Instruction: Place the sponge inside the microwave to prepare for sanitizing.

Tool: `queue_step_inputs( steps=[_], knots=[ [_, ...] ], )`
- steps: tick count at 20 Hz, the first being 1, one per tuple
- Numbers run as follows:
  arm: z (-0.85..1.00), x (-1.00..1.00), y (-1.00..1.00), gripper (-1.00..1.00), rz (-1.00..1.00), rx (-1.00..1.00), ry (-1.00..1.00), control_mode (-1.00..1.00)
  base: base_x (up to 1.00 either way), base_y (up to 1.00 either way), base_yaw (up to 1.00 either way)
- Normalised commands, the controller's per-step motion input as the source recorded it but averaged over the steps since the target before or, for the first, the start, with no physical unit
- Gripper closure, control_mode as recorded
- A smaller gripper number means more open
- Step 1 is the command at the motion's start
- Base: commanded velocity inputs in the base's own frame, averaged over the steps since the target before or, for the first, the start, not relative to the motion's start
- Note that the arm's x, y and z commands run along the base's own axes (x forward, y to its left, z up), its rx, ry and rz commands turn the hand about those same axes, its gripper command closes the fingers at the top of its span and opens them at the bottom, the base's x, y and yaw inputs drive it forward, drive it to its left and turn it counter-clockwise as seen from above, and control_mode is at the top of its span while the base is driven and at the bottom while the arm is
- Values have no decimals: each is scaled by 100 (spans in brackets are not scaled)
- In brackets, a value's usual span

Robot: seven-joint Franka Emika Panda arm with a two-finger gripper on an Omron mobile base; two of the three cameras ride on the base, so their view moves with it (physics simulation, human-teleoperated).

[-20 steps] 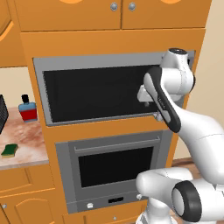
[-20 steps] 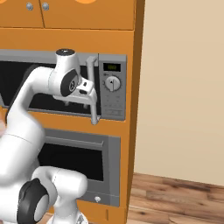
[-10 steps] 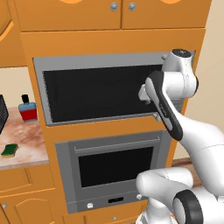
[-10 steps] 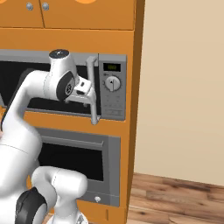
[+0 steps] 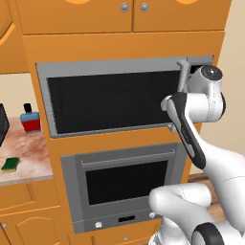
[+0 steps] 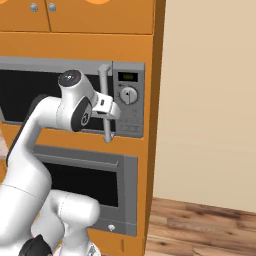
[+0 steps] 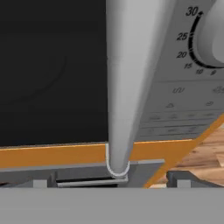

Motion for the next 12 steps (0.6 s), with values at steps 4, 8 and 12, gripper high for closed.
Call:
queue_step_inputs(
  steps=[4, 8, 12],
  knots=[
    [0, 13, -1, -100, 0, -2, -6, -100, 0, 0, 0],
    [0, 32, 0, -100, 0, 0, -1, -100, 0, 0, 0],
    [0, 34, -10, -100, 0, 0, 0, -100, 0, 0, 0]
  ],
)
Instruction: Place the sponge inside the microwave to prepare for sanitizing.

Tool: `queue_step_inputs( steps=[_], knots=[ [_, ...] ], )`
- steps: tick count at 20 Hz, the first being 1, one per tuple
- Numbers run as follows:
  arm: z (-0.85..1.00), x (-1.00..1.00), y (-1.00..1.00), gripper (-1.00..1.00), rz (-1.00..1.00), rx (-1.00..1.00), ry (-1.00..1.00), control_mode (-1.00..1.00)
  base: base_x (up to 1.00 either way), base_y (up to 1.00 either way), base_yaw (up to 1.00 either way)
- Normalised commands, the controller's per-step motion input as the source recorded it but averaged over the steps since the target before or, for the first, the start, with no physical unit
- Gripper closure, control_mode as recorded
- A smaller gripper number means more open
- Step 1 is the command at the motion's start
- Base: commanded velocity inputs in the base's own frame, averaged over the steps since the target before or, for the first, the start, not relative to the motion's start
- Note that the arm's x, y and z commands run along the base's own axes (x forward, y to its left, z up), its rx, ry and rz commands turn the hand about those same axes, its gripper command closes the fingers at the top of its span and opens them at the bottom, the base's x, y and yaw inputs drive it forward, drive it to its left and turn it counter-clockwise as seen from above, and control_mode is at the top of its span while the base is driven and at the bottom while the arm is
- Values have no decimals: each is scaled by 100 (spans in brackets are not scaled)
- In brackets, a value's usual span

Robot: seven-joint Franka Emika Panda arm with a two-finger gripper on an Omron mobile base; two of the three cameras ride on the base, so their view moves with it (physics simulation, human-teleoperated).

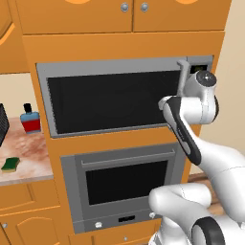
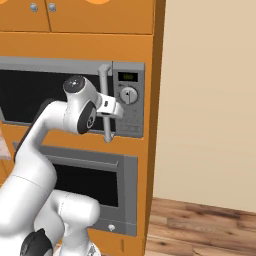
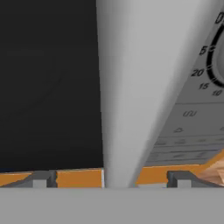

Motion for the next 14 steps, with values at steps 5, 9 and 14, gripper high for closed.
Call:
queue_step_inputs(
  steps=[5, 9, 14],
  knots=[
    [0, 31, -17, -100, 0, 0, 0, -100, 0, 0, 0],
    [0, 24, -11, -100, 0, 0, 0, -100, 0, 0, 0],
    [0, 18, -2, -100, 0, 0, -1, -100, 0, 0, 0]
  ],
)
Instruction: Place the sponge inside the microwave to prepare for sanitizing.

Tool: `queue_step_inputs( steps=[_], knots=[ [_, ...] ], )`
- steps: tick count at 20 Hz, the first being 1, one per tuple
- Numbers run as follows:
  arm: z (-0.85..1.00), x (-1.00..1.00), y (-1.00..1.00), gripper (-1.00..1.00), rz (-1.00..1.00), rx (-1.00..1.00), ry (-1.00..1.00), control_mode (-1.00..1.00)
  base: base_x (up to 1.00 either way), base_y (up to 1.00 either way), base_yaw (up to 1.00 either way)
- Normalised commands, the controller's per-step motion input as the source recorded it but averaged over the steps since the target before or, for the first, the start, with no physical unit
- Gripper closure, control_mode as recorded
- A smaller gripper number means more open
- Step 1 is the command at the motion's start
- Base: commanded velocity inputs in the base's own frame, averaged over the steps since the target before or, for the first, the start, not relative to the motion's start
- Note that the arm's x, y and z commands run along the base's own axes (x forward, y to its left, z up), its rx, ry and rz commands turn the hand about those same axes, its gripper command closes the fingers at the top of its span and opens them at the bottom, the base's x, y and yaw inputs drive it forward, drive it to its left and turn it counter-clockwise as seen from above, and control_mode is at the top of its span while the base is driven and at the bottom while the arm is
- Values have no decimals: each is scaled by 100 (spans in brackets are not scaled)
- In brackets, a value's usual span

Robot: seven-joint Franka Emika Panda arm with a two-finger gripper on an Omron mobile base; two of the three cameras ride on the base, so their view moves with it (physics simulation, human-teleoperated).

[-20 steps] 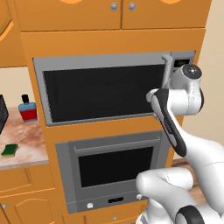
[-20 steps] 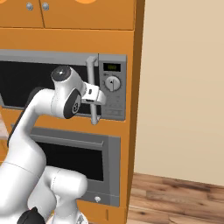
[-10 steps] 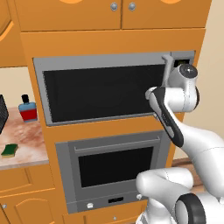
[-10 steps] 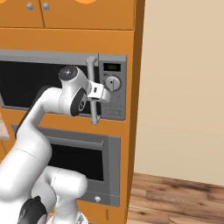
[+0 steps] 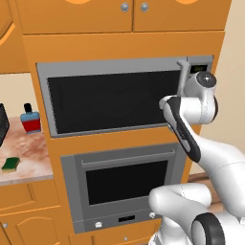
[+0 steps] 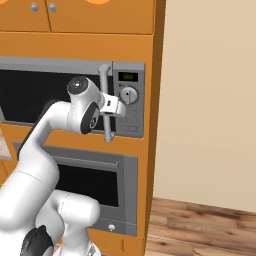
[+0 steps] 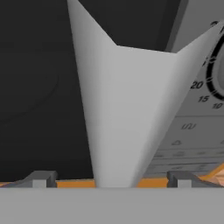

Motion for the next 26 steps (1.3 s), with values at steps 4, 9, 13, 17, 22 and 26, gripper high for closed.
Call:
queue_step_inputs(
  steps=[4, 9, 13, 17, 22, 26],
  knots=[
    [-14, 53, -8, -100, 0, 0, -2, -100, 0, 0, 0],
    [-27, 73, -1, -100, -3, -3, -9, -100, 0, 0, 0],
    [-15, 59, -1, -100, -1, 0, -7, -100, 0, 0, 0],
    [-6, 34, 0, 100, 0, 0, -9, -100, 0, 0, 0],
    [-2, 27, 0, 100, 0, 0, -22, -100, 0, 0, 0],
    [-10, 16, -2, 100, 1, -1, -36, -100, 0, 0, 0]
  ],
)
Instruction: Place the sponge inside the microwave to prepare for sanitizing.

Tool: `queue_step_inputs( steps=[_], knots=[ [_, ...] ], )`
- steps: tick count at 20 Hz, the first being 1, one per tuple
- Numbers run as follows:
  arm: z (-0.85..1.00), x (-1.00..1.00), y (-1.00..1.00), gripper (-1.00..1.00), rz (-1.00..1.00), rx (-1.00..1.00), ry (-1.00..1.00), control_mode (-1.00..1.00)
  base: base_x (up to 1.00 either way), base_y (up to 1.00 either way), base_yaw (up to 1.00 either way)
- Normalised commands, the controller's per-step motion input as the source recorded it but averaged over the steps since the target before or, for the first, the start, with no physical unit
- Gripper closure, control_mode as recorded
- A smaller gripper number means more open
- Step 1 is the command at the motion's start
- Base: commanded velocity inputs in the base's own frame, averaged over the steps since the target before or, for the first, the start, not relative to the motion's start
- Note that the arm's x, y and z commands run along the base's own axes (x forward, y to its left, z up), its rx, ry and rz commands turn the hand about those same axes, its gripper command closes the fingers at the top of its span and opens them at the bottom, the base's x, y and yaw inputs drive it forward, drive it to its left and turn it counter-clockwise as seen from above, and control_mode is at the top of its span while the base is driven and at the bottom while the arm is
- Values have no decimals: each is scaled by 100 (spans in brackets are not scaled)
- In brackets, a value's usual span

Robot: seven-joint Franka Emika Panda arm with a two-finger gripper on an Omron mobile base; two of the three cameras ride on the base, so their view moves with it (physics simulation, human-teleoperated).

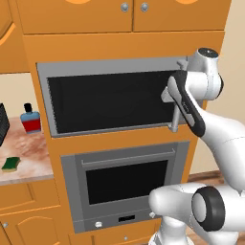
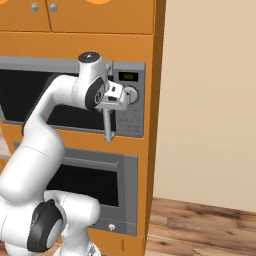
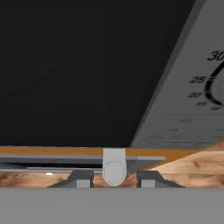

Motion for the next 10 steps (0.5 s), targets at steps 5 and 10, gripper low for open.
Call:
queue_step_inputs(
  steps=[5, 10],
  knots=[
    [0, 5, 0, 100, 0, 0, -35, -100, 0, 0, 0],
    [0, -19, 0, 100, 0, -3, -40, -100, 0, 0, 0]
  ],
)
